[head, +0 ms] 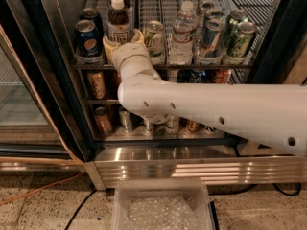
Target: Pick blue plastic bottle from top shelf of fridge
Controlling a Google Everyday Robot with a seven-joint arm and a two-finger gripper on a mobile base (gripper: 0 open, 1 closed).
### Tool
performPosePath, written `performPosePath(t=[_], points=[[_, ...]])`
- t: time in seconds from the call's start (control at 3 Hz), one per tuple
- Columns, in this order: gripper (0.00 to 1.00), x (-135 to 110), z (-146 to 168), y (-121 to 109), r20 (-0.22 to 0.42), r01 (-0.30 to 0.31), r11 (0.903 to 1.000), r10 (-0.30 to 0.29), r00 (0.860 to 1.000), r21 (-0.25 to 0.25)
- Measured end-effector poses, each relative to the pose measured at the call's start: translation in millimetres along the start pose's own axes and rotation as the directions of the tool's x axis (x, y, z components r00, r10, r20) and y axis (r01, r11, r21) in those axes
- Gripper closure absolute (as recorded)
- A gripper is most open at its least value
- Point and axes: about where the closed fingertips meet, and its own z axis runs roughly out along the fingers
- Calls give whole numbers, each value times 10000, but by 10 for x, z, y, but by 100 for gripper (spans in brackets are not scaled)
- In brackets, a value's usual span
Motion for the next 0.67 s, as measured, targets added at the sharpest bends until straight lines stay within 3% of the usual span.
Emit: performPosePath(t=[0.67], points=[[41,5,124,18,-59,-350,9994,350,9994,15]])
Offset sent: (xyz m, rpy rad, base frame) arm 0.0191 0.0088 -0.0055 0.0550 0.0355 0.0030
